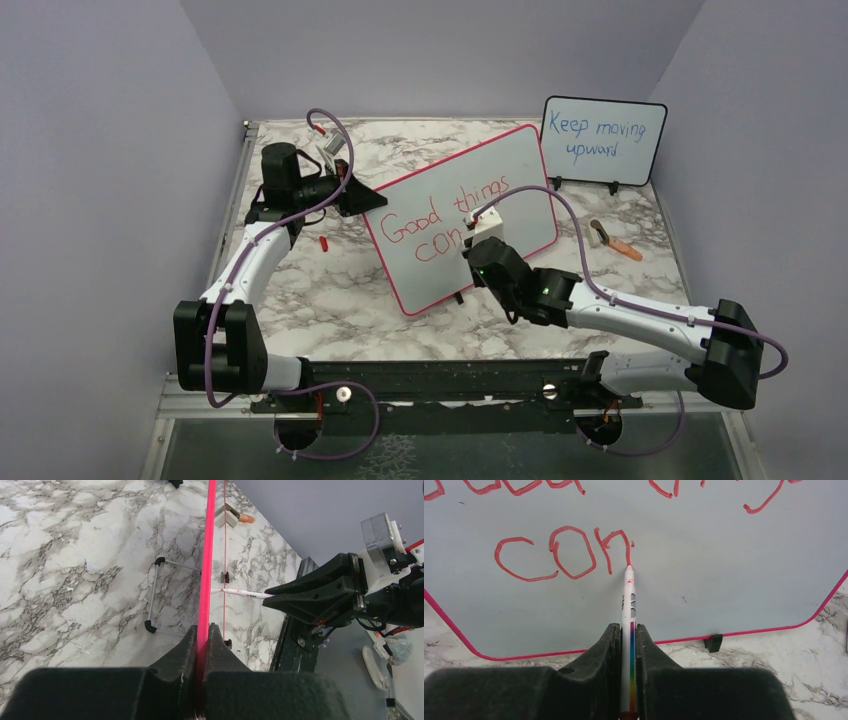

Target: Write a sentence on the whiteboard

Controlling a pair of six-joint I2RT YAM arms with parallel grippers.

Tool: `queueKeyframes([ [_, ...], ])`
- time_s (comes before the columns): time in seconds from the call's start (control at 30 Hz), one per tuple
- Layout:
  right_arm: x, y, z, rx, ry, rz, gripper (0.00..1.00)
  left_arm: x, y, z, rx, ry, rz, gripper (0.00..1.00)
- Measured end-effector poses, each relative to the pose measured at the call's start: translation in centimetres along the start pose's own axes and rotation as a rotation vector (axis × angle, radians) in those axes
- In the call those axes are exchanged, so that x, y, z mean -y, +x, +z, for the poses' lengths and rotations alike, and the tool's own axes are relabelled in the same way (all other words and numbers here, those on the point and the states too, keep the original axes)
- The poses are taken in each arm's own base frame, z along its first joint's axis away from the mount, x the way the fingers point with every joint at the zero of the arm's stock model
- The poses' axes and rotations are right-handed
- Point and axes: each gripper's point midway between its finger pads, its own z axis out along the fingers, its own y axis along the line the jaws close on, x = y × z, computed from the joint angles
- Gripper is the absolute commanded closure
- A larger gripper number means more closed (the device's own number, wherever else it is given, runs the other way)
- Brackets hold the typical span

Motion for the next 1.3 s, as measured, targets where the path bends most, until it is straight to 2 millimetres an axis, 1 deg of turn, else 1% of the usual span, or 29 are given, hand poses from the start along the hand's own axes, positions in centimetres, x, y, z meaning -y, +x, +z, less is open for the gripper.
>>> queueKeyframes([
  [0.17,0.0,-0.1,0.0,0.003,-0.001,-0.014,0.99,0.0,0.0,0.0,0.0,0.0,-0.001,1.0],
  [0.43,0.1,-1.6,0.3,0.042,0.004,0.004,0.99,0.0,0.0,0.0,-0.001,0.002,-0.001,1.0],
  [0.63,0.2,-1.8,0.3,0.048,0.007,0.002,0.99,0.0,0.0,0.0,-0.001,0.002,-0.002,1.0],
  [0.9,1.0,-2.5,0.6,0.071,0.038,0.018,0.99,-0.1,0.0,0.1,-0.001,0.002,-0.002,1.0],
  [1.07,1.7,-2.7,0.8,0.074,0.056,0.028,0.99,-0.1,0.0,0.1,-0.001,0.002,-0.002,1.0],
  [1.3,1.8,-2.5,0.8,0.065,0.06,0.038,0.99,-0.1,0.0,0.1,-0.002,0.002,-0.003,1.0],
])
